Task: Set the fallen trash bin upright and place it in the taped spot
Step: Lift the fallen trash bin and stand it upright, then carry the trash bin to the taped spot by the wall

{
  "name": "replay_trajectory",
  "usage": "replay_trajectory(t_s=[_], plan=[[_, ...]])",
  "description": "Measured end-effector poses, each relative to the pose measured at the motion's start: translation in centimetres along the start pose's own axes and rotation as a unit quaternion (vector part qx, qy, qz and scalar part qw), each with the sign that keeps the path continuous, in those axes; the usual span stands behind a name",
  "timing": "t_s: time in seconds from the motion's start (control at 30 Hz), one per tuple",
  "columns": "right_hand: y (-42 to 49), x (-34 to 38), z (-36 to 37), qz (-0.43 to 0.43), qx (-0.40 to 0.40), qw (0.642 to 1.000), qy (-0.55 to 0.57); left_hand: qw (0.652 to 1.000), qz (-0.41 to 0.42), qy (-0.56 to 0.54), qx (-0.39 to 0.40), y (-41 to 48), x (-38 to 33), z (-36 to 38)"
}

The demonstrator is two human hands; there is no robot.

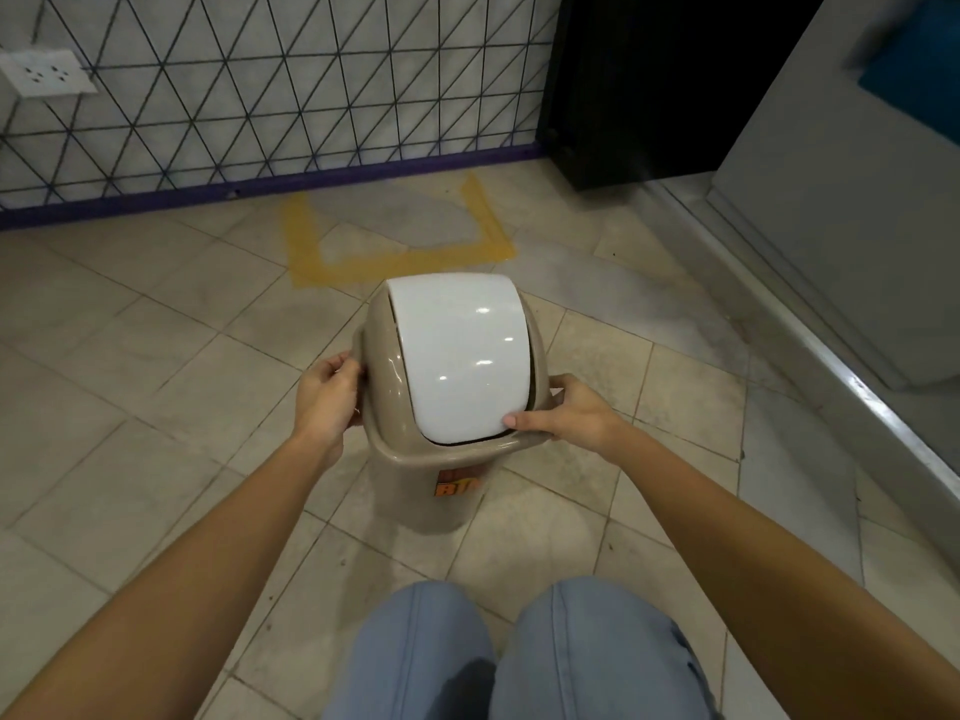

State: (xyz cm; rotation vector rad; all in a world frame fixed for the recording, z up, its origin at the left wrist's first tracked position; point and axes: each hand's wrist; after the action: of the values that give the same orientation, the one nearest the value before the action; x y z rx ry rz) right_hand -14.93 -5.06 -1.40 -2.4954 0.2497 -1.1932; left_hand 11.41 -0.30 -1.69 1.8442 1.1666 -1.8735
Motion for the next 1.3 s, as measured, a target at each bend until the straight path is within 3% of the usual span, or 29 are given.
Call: replay_trajectory(t_s=[0.4,0.87,1.13,1.3], plan=[[-1.6,-0.7,0.9,-0.027,-0.034,0.999,-0.014,0.998,0.019,0.045,0.04,0.5,2.0,-1.1],[-2.1,-0.9,1.7,-0.064,-0.038,0.997,-0.037,0.997,0.033,0.06,0.03,0.8,2.8,-1.9],[-3.1,-0.3,1.8,-0.216,-0.054,0.97,-0.096,0.992,0.097,0.084,0.017,-0.4,3.3,-2.8],[-3.2,0.0,2.0,-0.224,-0.051,0.97,-0.083,0.975,0.204,0.091,0.005,-2.1,3.3,-3.8]])
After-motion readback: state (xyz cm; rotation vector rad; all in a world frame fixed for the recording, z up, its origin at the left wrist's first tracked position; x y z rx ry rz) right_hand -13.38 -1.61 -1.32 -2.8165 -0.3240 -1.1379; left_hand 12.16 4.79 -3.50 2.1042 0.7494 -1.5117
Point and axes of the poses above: each hand's wrist, its own y-axis towards the middle knuckle, its own z-axis out of the palm, x = y × z, and after that the axes turned 14 degrees about -x, right-handed
